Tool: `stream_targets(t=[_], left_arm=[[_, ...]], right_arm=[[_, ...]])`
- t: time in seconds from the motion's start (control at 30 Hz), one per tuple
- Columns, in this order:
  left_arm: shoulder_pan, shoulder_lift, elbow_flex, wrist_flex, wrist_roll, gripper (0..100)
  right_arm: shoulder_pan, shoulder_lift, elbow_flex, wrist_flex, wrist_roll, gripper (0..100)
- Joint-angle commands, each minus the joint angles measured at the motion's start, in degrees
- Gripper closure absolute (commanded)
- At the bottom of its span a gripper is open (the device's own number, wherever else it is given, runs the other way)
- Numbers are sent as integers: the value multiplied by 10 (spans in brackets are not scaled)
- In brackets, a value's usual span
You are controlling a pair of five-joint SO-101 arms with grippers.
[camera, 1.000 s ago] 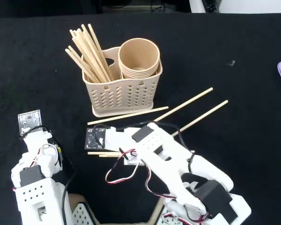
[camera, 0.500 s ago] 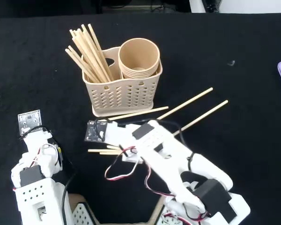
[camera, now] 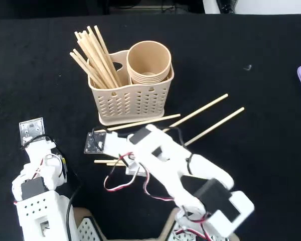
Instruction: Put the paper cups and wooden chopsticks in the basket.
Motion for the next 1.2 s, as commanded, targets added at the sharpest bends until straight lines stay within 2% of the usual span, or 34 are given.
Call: stream_targets(t=[0.0,0.07,0.2,0.37,0.5,0.73,1.17], left_arm=[[-5,-6,-5,-11,5,873],[-5,-6,-5,-11,5,873],[-5,-6,-5,-11,5,873],[-5,-6,-5,-11,5,873],[-5,-6,-5,-11,5,873],[-5,-6,-5,-11,5,873],[-4,-6,-5,-11,5,873]], right_arm=[[-5,17,-17,6,-4,892],[-4,17,-20,5,-4,995],[11,-10,-21,6,-4,986],[42,-137,-20,34,-2,988],[46,-236,-17,72,15,988],[43,-358,-31,75,11,988],[42,-408,-208,74,-90,988]])
